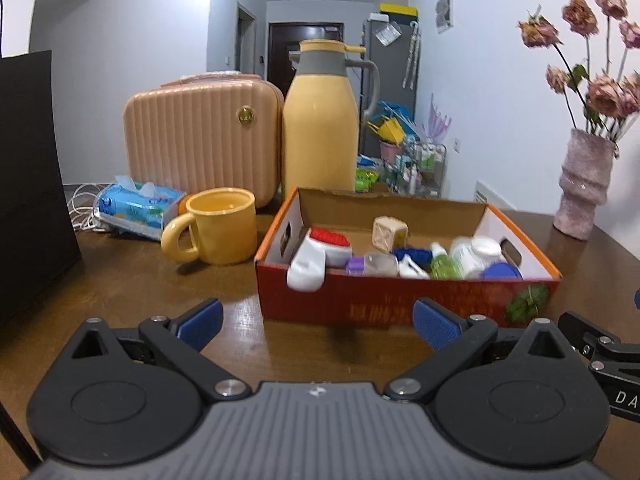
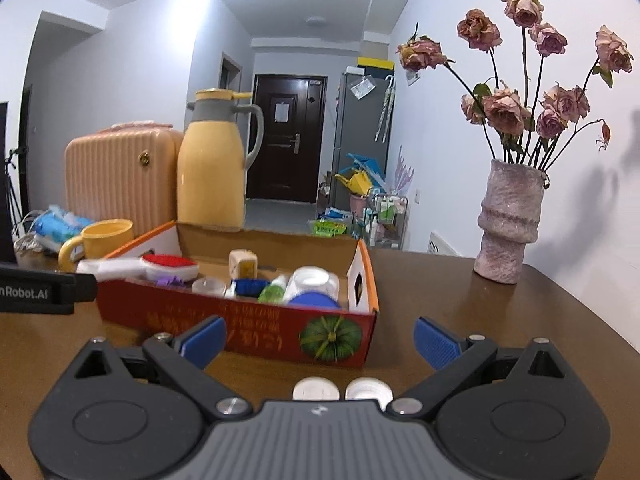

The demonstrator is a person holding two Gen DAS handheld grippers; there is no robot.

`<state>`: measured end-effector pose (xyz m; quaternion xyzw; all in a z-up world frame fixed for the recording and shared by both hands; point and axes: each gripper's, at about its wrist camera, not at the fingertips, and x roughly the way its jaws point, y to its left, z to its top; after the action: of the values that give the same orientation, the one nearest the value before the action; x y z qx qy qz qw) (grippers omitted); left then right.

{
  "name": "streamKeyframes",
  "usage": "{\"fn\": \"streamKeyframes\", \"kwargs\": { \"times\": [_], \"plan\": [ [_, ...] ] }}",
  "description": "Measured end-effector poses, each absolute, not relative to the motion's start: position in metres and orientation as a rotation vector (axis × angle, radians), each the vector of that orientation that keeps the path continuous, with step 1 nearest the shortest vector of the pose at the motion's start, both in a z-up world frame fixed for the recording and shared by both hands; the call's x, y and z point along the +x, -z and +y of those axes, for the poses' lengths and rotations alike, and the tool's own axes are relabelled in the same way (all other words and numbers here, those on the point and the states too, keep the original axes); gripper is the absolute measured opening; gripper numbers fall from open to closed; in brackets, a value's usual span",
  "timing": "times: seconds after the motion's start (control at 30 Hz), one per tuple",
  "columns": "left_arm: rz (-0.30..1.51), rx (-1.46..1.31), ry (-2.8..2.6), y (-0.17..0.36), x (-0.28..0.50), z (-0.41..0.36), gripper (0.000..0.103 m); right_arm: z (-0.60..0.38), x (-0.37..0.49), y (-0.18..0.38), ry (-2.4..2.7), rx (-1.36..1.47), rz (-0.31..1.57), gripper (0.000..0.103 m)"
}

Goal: Organize rigid objects
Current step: 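Move both tools back over the table toward the remaining white caps, then grasp a white bottle cap with the right tool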

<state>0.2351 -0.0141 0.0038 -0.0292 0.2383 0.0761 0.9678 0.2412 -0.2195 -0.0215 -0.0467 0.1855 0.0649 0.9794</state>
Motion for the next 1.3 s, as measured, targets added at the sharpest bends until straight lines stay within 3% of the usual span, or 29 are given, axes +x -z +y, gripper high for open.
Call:
{"fn": "streamKeyframes", "kwargs": {
  "times": [0.53,0.77,1.3],
  "plan": [
    [0.54,-0.019,-0.079,0.018,0.216,-0.01,0.103,-0.226,0.222,0.046,-0.152,-0.101,0.477,0.099],
    [0.556,-0.025,-0.068,0.024,0.221,-0.003,0.103,-0.226,0.242,0.058,-0.199,-0.07,0.563,0.081],
    [0.574,-0.058,-0.085,0.028,0.227,0.02,0.103,-0.216,0.314,0.086,-0.154,-0.04,0.685,0.055]
  ]
}}
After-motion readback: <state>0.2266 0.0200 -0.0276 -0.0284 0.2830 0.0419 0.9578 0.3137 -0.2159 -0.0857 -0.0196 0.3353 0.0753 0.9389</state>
